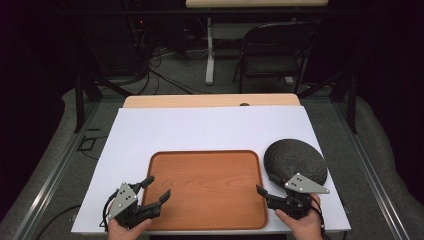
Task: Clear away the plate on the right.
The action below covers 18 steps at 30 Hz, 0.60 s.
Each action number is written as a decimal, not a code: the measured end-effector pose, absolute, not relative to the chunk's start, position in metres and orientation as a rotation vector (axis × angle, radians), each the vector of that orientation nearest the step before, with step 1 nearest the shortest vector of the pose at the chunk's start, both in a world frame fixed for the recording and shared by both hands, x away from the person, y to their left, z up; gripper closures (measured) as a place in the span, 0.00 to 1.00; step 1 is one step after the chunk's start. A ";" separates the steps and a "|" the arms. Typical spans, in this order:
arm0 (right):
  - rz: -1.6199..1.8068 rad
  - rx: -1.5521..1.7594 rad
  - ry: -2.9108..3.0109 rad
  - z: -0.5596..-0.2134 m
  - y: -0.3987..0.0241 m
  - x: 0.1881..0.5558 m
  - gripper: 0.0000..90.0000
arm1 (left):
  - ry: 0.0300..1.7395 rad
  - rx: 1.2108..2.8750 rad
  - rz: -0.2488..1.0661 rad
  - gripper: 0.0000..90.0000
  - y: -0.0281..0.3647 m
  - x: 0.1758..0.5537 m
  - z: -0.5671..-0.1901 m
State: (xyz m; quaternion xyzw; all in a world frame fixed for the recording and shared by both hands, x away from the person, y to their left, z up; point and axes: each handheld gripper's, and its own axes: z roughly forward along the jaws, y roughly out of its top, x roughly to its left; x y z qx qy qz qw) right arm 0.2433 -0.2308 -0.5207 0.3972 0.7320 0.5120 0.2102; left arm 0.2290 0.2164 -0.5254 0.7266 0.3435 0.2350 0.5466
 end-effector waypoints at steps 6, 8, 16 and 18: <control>1.407 1.103 2.044 -0.521 -0.230 0.243 0.43 | 0.813 1.727 0.560 0.31 0.216 0.229 -0.526; 1.406 1.106 2.047 -0.521 -0.230 0.244 0.43 | 0.813 1.735 0.559 0.31 0.216 0.228 -0.526; 1.408 1.123 2.046 -0.521 -0.231 0.246 0.43 | 0.814 1.752 0.538 0.29 0.215 0.228 -0.527; 1.405 1.128 2.046 -0.521 -0.233 0.247 0.43 | 0.821 1.758 0.536 0.28 0.214 0.228 -0.527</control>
